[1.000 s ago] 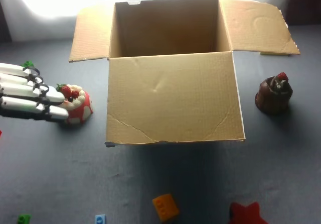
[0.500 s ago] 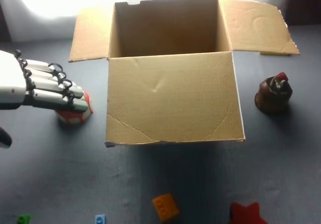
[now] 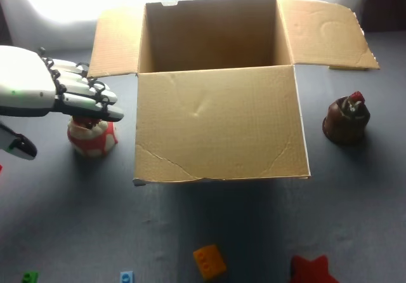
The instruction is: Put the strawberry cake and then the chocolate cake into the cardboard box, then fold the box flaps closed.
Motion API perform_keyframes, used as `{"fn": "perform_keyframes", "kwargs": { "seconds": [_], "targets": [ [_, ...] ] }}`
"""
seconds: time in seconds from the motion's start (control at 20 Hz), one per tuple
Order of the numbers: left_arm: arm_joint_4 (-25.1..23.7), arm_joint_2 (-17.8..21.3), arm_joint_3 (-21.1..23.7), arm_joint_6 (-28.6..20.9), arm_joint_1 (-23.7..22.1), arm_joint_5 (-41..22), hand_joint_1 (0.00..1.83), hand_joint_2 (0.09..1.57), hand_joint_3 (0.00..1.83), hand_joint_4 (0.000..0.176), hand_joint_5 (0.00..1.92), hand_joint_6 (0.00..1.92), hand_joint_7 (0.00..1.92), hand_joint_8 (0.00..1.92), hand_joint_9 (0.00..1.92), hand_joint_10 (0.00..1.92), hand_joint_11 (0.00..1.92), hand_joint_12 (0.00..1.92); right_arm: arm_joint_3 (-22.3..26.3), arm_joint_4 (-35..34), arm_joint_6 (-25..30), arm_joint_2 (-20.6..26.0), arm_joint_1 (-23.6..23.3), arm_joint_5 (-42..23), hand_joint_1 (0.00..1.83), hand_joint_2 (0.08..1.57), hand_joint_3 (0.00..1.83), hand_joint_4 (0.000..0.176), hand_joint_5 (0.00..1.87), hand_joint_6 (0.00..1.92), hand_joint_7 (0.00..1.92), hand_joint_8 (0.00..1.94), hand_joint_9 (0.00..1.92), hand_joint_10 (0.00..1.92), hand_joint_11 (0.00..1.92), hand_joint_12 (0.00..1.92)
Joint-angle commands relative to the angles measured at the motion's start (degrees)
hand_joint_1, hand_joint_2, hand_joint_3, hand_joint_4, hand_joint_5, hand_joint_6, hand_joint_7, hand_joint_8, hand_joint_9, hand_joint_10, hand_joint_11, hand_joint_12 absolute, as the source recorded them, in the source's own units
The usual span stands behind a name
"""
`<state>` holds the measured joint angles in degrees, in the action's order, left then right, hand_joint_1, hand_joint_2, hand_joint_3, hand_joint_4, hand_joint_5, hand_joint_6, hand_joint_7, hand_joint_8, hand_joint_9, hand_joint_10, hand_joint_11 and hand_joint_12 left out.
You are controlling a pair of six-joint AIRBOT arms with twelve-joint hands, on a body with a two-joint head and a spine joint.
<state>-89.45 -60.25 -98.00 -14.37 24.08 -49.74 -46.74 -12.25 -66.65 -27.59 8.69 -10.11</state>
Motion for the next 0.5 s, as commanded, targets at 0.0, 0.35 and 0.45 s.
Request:
{"fn": "perform_keyframes", "kwargs": {
  "seconds": [0.0,0.35,0.45],
  "targets": [
    [3.32,-0.40,-0.94,0.18,-0.78,-0.85,1.16,1.04,0.00,0.081,0.03,0.00,0.07,0.00,0.08,0.00,0.00,0.53,-0.26,-0.01,0.12,0.76,-0.91,-7.17,1.14,1.09,0.02,0.016,0.00,0.00,0.05,0.00,0.02,0.01,0.00,0.00],
    [3.00,-5.36,-5.53,-0.27,1.27,-0.89,1.14,1.03,0.00,0.071,0.00,0.00,0.03,0.00,0.12,0.01,0.00,0.59,-0.25,-0.01,0.11,0.76,-0.91,-7.38,1.15,1.09,0.02,0.027,0.00,0.00,0.00,0.00,0.01,0.00,0.00,0.00],
    [2.99,-6.05,-5.71,-0.27,1.78,-0.92,1.17,1.02,0.00,0.068,0.00,0.00,0.01,0.00,0.10,0.00,0.00,0.58,-0.25,-0.01,0.11,0.74,-0.91,-7.38,1.16,1.08,0.01,0.025,0.01,0.00,0.03,0.01,0.03,0.01,0.01,0.00]
  ]
}}
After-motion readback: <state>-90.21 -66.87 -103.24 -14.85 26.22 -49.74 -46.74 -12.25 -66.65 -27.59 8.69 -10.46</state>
